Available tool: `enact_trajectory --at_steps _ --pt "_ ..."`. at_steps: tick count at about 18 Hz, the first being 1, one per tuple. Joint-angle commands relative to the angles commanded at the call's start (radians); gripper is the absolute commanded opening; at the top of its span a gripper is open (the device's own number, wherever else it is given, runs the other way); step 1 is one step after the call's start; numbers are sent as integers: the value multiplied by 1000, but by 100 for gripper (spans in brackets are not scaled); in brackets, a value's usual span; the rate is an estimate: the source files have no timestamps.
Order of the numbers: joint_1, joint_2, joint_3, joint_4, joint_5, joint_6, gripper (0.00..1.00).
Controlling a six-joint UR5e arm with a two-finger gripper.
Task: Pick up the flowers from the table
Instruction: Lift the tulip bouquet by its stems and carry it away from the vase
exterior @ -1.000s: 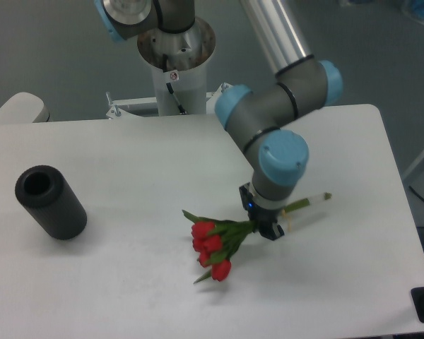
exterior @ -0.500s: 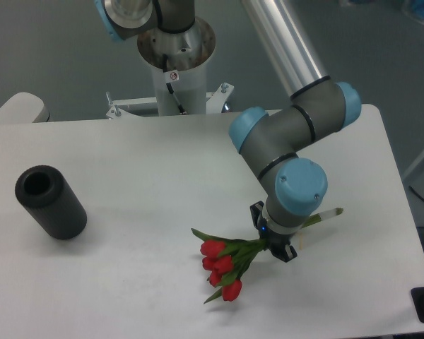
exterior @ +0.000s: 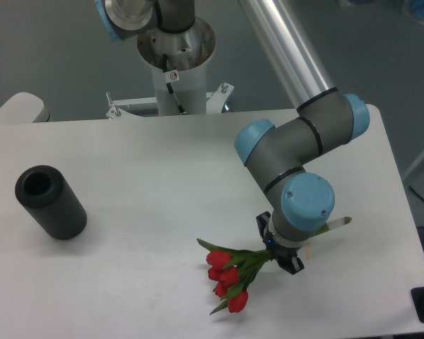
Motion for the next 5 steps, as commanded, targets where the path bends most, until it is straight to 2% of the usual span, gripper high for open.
enact_trajectory --at_steps 5 --pt "0 3 -8 2 -1 0 2"
